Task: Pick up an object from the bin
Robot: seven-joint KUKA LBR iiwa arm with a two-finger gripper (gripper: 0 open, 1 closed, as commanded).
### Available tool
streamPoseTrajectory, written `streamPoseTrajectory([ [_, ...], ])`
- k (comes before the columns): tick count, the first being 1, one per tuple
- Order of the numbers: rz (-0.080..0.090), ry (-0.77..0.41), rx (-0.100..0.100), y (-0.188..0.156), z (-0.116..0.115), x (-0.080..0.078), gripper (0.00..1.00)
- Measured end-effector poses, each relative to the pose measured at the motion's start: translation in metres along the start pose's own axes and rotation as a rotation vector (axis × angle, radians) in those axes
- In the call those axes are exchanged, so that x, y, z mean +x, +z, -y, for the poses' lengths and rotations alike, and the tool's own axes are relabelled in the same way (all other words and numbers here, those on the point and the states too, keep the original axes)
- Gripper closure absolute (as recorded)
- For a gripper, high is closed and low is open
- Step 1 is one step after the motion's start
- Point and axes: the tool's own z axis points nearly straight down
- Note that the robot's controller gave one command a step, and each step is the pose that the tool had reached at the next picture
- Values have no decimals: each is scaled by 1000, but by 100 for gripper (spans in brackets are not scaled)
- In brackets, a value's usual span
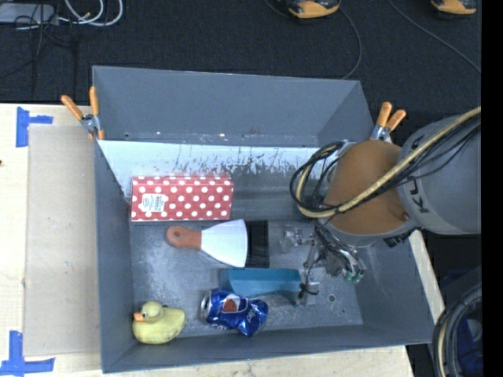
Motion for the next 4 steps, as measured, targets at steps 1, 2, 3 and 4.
streamPoseTrajectory([
  [1, -8, 39, -1, 27, -27, -4, 0],
  [2, -1, 201, 0, 32, -38, 3, 100],
  [3, -1, 205, 0, 33, -38, 5, 100],
  [4, -7, -48, -1, 6, -41, 42, 100],
])
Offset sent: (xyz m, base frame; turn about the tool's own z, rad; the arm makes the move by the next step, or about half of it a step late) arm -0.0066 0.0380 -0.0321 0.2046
